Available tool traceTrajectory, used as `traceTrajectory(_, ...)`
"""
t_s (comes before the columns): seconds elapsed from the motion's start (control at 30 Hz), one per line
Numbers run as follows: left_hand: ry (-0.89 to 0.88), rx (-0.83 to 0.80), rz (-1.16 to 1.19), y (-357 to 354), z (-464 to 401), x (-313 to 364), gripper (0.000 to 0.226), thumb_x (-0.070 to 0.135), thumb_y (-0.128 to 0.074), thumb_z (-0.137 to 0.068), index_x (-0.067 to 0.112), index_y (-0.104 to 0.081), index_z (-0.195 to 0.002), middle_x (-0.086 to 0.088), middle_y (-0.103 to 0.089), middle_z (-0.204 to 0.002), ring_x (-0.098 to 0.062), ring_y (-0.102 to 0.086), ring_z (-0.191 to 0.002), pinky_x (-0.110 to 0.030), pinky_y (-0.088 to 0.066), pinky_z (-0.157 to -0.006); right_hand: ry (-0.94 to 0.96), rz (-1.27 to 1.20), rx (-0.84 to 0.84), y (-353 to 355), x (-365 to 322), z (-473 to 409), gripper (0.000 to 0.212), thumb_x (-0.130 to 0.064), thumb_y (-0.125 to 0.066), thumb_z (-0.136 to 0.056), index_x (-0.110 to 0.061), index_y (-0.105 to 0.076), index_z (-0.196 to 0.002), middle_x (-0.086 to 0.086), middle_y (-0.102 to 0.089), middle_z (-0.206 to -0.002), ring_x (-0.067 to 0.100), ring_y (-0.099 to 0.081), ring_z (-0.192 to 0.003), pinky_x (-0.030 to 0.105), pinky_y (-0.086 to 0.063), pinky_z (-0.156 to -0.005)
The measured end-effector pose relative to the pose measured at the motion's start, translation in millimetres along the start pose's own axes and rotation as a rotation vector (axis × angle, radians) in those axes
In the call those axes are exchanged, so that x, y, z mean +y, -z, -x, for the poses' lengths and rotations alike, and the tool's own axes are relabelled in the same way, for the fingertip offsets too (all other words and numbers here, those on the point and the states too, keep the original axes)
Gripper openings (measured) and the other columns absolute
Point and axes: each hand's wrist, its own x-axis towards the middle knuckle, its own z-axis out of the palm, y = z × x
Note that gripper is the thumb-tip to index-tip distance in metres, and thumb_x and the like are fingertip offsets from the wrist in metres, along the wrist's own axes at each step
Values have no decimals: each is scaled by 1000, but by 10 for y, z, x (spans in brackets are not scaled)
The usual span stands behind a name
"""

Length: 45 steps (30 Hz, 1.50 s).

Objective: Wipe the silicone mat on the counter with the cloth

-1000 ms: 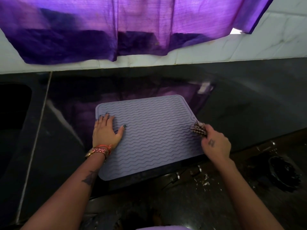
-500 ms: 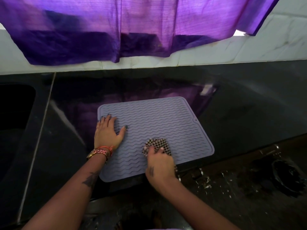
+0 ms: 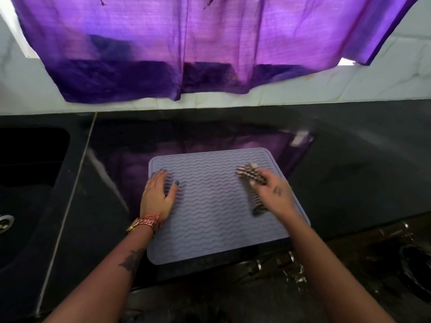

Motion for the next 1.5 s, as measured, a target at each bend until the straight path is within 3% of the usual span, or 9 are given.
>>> traceTrajectory(0.1,8,14,30,8,4,6,64,48,-37,-83,10,-43,-135,-8,-42,-145,-23,-30,-138,-40,-23,-117,-80,440,94,82,272,-306,37,-23,-48,-92,-28,-50,-129,16,-64,-115,37,-59,-106,36,-47,-86)
traceTrajectory(0.27,11,30,46,-4,-3,2,62,49,-37,-84,11,-44,-134,-8,-45,-143,-23,-32,-137,-44,-27,-115,-13,658,81,-409,384,-354,30,-21,-45,-90,-14,-48,-119,15,-57,-120,35,-53,-107,35,-44,-84)
traceTrajectory(0.4,23,39,52,-14,-24,-4,60,49,-37,-85,12,-46,-131,-9,-48,-139,-25,-36,-134,-46,-29,-113,8,666,68,-521,204,-390,26,-18,-47,-90,-8,-49,-114,16,-62,-112,32,-60,-101,34,-47,-79)
traceTrajectory(0.73,10,17,-10,-38,-51,16,60,49,-34,-85,12,-45,-131,-11,-48,-139,-27,-35,-135,-42,-21,-117,282,728,-63,-1041,-338,-151,43,-13,-41,-92,-3,-37,-134,17,-63,-115,33,-61,-105,37,-49,-81)
traceTrajectory(0.93,-12,3,-30,-23,-29,31,66,55,-28,-83,12,-46,-130,-10,-49,-139,-26,-35,-135,-37,-18,-118,268,192,-213,-740,-452,-307,31,-23,-60,-85,-24,-66,-115,10,-71,-107,27,-63,-104,28,-47,-81)
traceTrajectory(1.07,17,8,14,-10,-6,40,59,48,-34,-85,14,-46,-131,-8,-47,-141,-24,-31,-138,-37,-18,-118,146,25,-21,-182,-270,-663,28,-19,-63,-83,-21,-68,-111,9,-72,-103,27,-64,-103,33,-48,-87)
traceTrajectory(1.17,14,14,15,-6,-10,47,58,45,-35,-85,13,-46,-132,-9,-47,-140,-24,-32,-137,-39,-19,-118,0,254,177,70,26,-944,32,-21,-55,-87,-16,-58,-119,19,-65,-115,37,-59,-109,36,-46,-89)
traceTrajectory(1.33,21,27,36,-16,-28,28,58,46,-36,-85,13,-46,-131,-8,-49,-139,-24,-34,-136,-41,-21,-117,-58,567,50,-312,284,-1176,41,-22,-47,-90,-2,-38,-124,26,-50,-129,41,-43,-117,39,-37,-96)
traceTrajectory(1.5,10,29,48,-18,-54,7,67,56,-29,-80,13,-48,-128,-7,-51,-136,-24,-37,-133,-44,-24,-116,-5,768,66,-539,67,-1262,42,-16,-39,-92,1,-39,-130,20,-59,-123,33,-53,-115,37,-33,-102)
